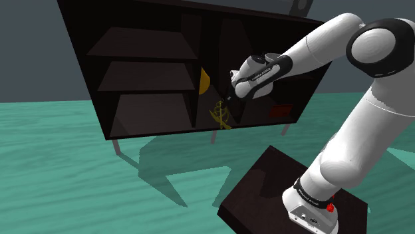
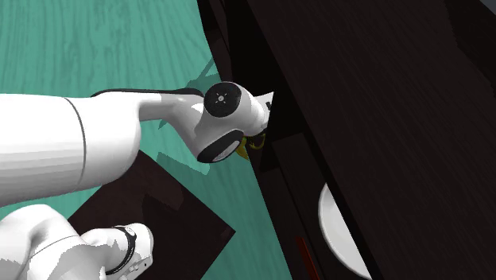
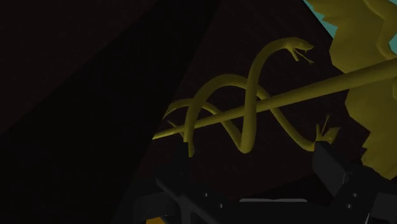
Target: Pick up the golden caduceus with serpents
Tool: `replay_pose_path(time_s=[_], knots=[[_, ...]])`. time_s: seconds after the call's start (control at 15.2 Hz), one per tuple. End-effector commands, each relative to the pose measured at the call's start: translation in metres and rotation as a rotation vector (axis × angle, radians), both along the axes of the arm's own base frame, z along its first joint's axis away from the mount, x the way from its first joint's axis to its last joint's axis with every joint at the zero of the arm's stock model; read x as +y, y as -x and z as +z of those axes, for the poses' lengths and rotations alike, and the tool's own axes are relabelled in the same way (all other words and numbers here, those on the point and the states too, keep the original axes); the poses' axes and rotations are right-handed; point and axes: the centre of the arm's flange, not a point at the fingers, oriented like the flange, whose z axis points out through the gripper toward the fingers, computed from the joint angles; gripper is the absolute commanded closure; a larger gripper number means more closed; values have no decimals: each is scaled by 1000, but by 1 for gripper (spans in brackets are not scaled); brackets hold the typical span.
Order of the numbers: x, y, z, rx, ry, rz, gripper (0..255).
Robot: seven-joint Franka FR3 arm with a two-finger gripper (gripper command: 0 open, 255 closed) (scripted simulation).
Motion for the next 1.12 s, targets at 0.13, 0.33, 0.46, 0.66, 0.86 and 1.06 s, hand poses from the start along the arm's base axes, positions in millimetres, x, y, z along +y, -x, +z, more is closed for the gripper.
replay_pose_path(time_s=[0.13, 0.33, 0.46, 0.66, 0.86, 1.06], knots=[[-2, -2, -23, -3, 4, 3, 0], [-2, -2, -42, -3, 4, 3, 0], [-2, -2, -42, -3, 4, 3, 0], [-2, -2, -41, -3, 4, 3, 255], [-2, -2, -41, -3, 4, 3, 255], [-2, -2, -41, -3, 4, 3, 255]])
